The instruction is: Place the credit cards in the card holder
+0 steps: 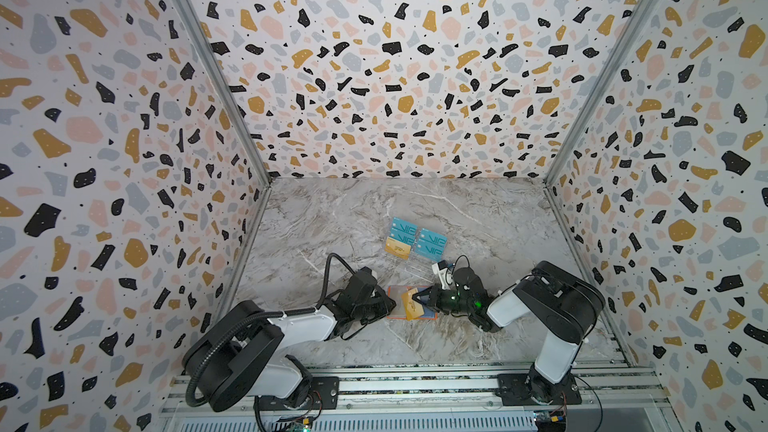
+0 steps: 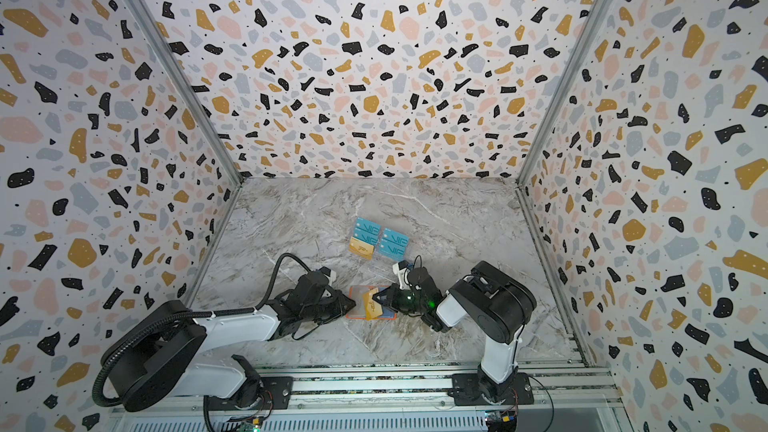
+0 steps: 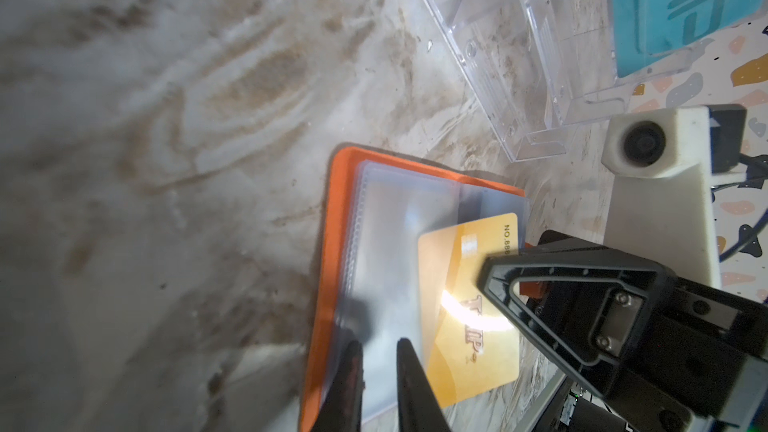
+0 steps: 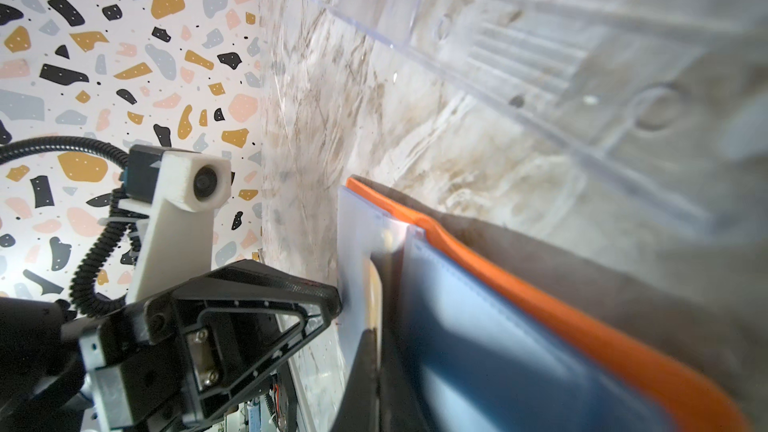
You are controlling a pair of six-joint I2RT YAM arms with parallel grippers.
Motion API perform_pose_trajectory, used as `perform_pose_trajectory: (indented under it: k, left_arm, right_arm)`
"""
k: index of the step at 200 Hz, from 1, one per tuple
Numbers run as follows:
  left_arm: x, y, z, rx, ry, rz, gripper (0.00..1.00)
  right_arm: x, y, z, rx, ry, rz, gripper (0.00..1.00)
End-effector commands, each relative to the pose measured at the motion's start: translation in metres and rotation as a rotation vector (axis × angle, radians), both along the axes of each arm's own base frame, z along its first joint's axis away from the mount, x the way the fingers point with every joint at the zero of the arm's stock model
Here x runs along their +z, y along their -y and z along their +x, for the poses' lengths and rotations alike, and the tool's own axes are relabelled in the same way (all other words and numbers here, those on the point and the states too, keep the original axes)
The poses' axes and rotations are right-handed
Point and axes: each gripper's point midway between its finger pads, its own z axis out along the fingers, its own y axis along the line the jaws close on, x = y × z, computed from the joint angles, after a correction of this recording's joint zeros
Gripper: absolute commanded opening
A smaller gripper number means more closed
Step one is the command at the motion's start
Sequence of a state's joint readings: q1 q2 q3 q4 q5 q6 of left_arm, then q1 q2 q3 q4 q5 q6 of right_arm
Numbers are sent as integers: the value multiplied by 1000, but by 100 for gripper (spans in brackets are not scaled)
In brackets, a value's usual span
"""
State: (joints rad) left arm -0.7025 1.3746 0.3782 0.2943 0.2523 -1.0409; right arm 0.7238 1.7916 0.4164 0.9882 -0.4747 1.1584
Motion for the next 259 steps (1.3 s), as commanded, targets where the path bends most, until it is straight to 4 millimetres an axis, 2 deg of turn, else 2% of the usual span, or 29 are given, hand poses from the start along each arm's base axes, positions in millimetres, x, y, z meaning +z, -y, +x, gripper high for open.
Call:
perform_pose_trajectory:
  k: [1,80,120,202,233,250,259]
  left_arm:
    - [-12,-5,-9,-13,-32,32,19]
    - [-12,-4,-10,-17,-33,31,19]
    - [-13,-4,-11,-20,-36,31,19]
    - [-12,-3,-12,-26,-36,24,19]
    - [-10,-2,-11,-23,-33,18,19]
    - [-10,-1,-10,-21,-32,15,19]
    - [-10,-1,-10,-20,-33,15,19]
  right_arm:
    - [-14,10,2,-63,-27,-40,0]
    - [-17,10,11,-112,-9,-31,0]
    - [-21,10,9,-124,-5,-37,0]
    - [-17,3,8,-159,29,-3,0]
    - [-18,-7,1,-133,32,-27,0]
    - [-20,-9,-3,-114,34,-70,10]
    - [-20,-8,-5,-101,36,-102,19]
